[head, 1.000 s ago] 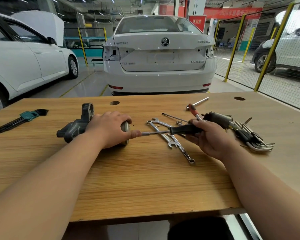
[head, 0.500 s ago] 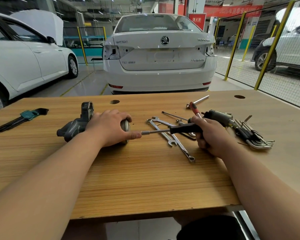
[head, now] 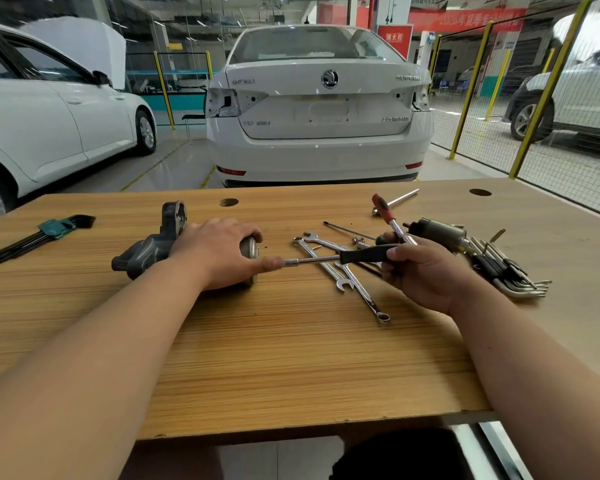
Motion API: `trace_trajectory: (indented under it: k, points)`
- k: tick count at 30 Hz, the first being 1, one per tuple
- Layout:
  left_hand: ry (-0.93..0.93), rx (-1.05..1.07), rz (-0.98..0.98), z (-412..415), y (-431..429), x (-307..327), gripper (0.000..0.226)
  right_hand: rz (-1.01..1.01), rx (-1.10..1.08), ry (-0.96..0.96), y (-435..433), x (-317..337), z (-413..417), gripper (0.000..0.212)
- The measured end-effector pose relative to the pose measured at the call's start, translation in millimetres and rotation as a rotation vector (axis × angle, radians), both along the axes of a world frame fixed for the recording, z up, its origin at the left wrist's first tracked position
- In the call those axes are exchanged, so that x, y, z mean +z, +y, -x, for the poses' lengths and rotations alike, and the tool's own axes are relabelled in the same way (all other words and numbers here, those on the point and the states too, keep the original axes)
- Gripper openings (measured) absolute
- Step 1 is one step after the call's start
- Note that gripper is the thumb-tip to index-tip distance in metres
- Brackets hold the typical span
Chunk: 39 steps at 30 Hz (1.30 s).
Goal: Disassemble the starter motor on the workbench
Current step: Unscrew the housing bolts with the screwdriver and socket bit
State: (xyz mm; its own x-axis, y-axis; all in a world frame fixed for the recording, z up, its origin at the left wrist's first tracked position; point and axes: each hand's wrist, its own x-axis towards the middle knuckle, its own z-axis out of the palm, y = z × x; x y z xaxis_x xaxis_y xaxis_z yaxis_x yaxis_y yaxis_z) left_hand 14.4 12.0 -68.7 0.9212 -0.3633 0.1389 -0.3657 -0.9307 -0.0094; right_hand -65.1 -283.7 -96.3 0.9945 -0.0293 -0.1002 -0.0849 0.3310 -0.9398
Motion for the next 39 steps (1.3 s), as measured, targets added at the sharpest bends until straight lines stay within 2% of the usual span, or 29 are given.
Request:
trace_trajectory:
  k: [2,5,9,16,24,27,28,33,36,39]
  points:
    - [-0.01,0.006,0.004,0,0,-1,0.098,0.177,-0.028,-0.024,1,-1,0,0.019]
    - [-0.008,0.012,-0.016,1,-1,0,0.1,0.533,-0.116,-0.037,2,-3,1,0.031]
    - [0.001,0.009,0.003,5,-1,2,0.1,0.705,-0.164,-0.04,2,-2,1,0.033]
    - [0.012,0.003,0.013,8,-1,3,0.096,0.585,-0.107,-0.081,-1,-3,1,0.013]
    - [-0.008,-0.016,-0.05,4,-1,2,0.086,0.269,0.009,-0.04,-5,-4,0,0.042]
    - [-0.009,-0.017,-0.066,4,-1,2,0.09,0.235,0.011,-0.041,-4,-3,1,0.039]
    - [-0.009,-0.016,-0.066,4,-1,2,0.09,0.274,-0.006,-0.048,-2,-3,1,0.033]
    - [-0.019,-0.015,-0.067,4,-1,0,0.078,0.734,-0.197,-0.088,5,-3,2,0.023]
    - [-0.016,-0.019,-0.053,4,-1,0,0.07,0.753,-0.243,-0.045,5,-2,2,0.029]
    - [-0.016,-0.031,-0.056,3,-1,0,0.066,0.749,-0.223,-0.039,5,0,4,0.027]
